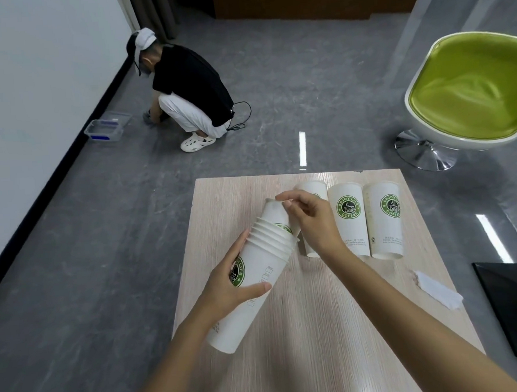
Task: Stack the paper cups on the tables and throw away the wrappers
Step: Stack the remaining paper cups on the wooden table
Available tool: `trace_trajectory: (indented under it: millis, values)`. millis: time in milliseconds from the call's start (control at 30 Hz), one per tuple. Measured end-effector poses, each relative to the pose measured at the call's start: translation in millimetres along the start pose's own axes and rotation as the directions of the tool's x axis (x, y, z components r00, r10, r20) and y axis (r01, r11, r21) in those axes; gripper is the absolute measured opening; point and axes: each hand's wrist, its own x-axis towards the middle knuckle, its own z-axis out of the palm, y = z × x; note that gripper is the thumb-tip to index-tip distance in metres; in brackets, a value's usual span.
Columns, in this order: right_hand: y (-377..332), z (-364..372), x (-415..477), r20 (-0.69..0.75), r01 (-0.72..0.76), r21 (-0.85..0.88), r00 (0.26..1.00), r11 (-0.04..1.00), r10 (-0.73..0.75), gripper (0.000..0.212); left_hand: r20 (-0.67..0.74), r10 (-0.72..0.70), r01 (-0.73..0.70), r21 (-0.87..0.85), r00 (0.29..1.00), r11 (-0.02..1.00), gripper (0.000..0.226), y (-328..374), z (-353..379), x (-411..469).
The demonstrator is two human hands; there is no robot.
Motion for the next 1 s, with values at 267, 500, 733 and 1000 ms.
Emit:
trace_trajectory:
  millis: [267,500,733,1000]
  values:
    - [0.1,11.3,-14.1,0.078,-0.041,0.038,0.996,0.998,0.038,0.02,-0.006,0.009,-0.009,-0.013,1.0,1.0,0.103,2.0,1.0,-0.8]
    - [7.4,19.0,-23.4,-0.023,-0.029,0.022,0.999,0.999,0.029,0.017,-0.022,0.032,-0.032,-0.009,0.999,0.999,0.104,3.5,0.9,2.9]
    - [9.5,13.1,-20.8,-0.016,-0.036,0.003,0.999,0.999,0.036,0.017,-0.018,0.034,-0.034,-0.009,0.999,0.999,0.102,4.2,5.5,8.2]
    - [1.4,3.5,-10.9,0.043,-0.018,-0.023,0.999,1.0,0.019,0.019,-0.025,0.005,-0.005,-0.008,1.0,1.0,0.103,3.9,6.9,13.4]
